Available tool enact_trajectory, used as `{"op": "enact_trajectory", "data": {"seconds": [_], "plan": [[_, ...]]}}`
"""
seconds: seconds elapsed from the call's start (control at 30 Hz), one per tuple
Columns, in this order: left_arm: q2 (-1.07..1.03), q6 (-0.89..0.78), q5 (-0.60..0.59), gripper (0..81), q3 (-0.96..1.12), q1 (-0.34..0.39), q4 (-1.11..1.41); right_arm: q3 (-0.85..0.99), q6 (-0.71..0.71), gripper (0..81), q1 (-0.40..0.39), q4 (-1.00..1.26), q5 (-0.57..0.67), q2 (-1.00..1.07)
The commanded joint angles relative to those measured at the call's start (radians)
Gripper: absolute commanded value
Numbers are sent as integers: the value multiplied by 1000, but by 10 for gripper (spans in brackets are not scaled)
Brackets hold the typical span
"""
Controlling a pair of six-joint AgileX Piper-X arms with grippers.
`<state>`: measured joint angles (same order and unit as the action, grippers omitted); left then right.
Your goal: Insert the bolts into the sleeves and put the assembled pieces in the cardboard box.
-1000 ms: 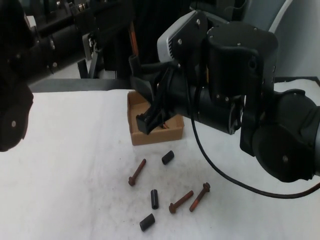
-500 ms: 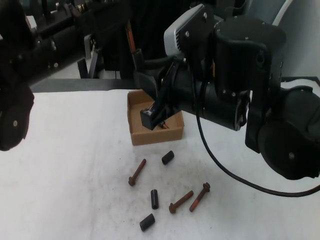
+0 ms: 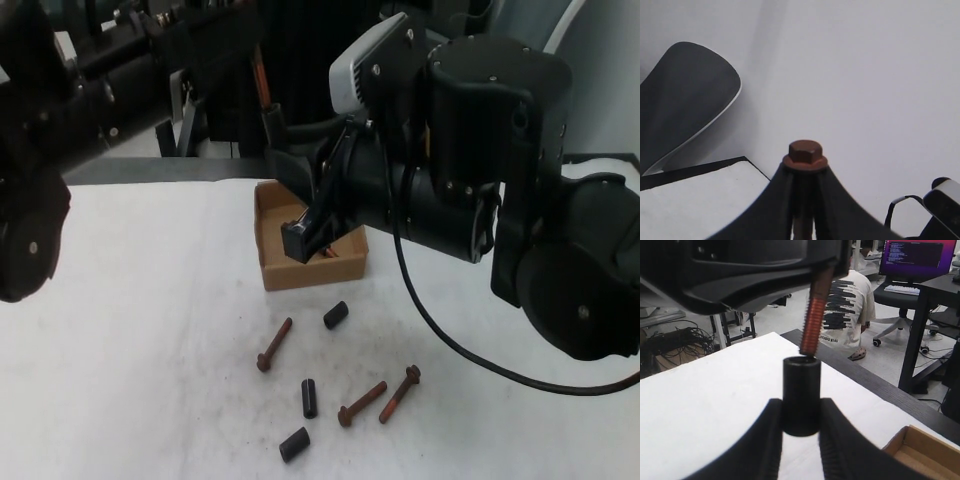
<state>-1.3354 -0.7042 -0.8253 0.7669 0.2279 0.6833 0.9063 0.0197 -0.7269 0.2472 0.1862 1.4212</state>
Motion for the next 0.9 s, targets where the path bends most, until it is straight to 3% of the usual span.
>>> {"op": "enact_trajectory", "data": {"seconds": [0.0, 0.87], "plan": [[-1, -30, 1, 0, 3, 0, 49, 8, -4, 8, 5, 28, 11, -22], [-1, 38, -32, 0, 3, 32, -37, 8, -1, 8, 32, 28, 7, -25]]}}
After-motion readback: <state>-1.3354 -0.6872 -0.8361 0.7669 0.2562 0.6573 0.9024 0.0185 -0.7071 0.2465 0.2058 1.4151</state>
